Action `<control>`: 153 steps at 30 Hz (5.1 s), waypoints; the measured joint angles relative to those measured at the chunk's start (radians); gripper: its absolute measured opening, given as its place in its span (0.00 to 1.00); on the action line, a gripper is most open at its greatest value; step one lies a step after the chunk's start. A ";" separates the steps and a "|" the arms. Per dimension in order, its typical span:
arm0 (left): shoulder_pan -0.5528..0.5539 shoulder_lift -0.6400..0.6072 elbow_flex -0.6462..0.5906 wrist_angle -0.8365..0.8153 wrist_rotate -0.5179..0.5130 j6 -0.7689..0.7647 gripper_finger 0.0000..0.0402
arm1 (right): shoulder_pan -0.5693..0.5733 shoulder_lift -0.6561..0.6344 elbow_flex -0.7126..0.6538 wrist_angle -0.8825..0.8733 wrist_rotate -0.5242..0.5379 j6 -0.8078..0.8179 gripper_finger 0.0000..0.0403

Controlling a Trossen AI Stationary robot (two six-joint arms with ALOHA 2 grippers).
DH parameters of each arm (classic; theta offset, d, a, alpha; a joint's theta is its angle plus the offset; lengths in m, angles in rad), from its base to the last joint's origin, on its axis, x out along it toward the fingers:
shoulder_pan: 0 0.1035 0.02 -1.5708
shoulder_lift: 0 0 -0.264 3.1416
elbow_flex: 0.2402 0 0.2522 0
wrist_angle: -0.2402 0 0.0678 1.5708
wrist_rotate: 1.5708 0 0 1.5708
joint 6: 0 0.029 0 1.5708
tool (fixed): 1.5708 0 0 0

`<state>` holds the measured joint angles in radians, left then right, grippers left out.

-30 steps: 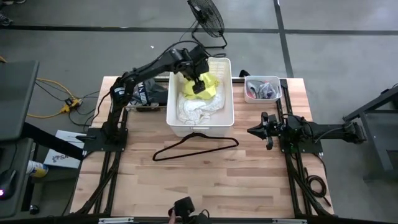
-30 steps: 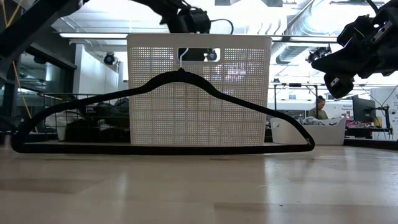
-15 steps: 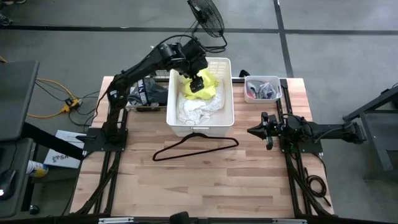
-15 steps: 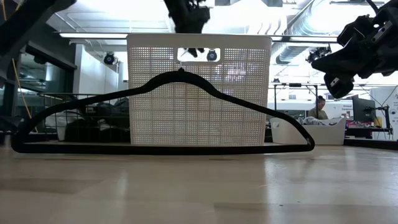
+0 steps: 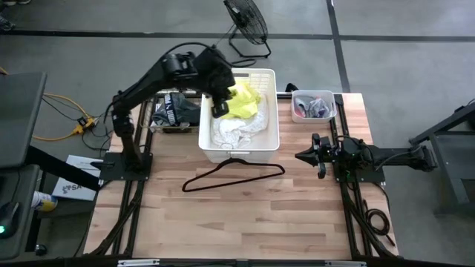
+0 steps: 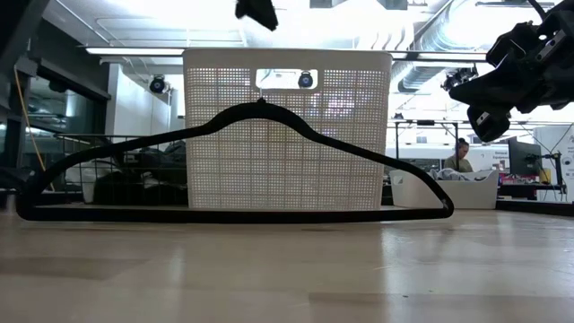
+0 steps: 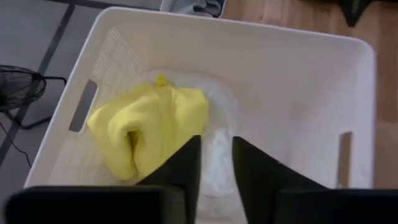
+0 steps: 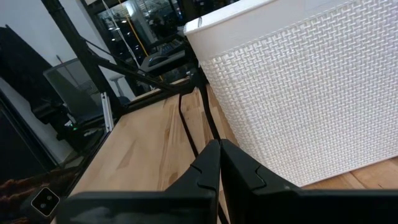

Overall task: Pick & Place Cloths
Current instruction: Return to Home Position

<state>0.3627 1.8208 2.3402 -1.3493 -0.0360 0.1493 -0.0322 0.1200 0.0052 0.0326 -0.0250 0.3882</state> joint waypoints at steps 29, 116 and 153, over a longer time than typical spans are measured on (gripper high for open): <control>-0.030 -0.767 -0.839 0.384 0.119 -0.066 0.00 | 0.000 0.000 0.000 0.000 0.000 0.000 0.01; -0.311 -1.793 -2.198 1.236 0.066 -0.177 0.00 | 0.000 0.000 0.000 0.000 0.000 0.000 0.01; -0.311 -1.781 -2.328 1.363 0.026 -0.056 0.00 | 0.000 0.000 0.000 0.000 0.000 0.000 0.01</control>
<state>0.0521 0.0399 0.0124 0.0132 -0.0101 0.0929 -0.0319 0.1196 0.0051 0.0326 -0.0254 0.3878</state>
